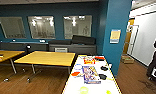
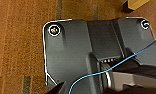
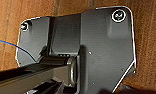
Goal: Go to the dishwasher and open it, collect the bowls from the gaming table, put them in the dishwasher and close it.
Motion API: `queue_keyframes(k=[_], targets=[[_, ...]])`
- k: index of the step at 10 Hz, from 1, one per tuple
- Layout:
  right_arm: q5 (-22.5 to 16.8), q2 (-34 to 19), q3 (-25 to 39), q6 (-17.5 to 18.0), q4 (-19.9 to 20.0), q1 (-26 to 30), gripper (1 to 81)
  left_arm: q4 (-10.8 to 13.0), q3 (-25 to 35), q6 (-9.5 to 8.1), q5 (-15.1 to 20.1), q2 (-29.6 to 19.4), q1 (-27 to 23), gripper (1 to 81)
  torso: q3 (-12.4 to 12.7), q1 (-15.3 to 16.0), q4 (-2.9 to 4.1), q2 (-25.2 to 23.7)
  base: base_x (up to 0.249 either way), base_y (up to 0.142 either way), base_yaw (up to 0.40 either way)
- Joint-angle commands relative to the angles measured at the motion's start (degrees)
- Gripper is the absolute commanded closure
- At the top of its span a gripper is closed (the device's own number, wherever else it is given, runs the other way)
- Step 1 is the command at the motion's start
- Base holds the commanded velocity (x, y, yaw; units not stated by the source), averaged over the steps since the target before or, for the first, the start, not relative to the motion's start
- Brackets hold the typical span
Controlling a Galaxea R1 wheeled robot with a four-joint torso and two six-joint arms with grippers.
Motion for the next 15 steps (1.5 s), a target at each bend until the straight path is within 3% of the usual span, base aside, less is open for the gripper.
queue_keyframes(k=[1, 5, 12, 15], targets=[[-3.04, -0.22, -0.02, -0.07, -0.1, 3.43, 1.0, -0.42, -0.08, -0.13, 2.99, -0.4, -3.1, 1.0, 0.0, 0.0, 0.0, 0.0, 0.0, 0.0, 0.0], [-3.04, -0.22, -0.01, 0.02, 0.07, 3.17, 1.0, -0.25, -0.08, -0.13, 2.99, -0.32, -3.1, 1.0, 0.0, 0.0, 0.0, 0.0, 0.0, 0.0, 0.0], [-3.04, -0.49, -0.01, 0.2, 0.25, 2.99, 1.0, -0.34, -0.08, -0.13, 2.9, -0.32, -3.1, 1.0, 0.02, 0.0, 0.0, -0.02, 0.093, 0.0, 0.0], [-1.28, -2.24, 2.53, 0.46, 1.04, 2.56, 1.0, -0.34, 0.27, -0.13, 2.99, -0.4, -3.1, 1.0, 0.0, 0.05, 0.0, 0.02, 0.0, 0.0, 0.0]])
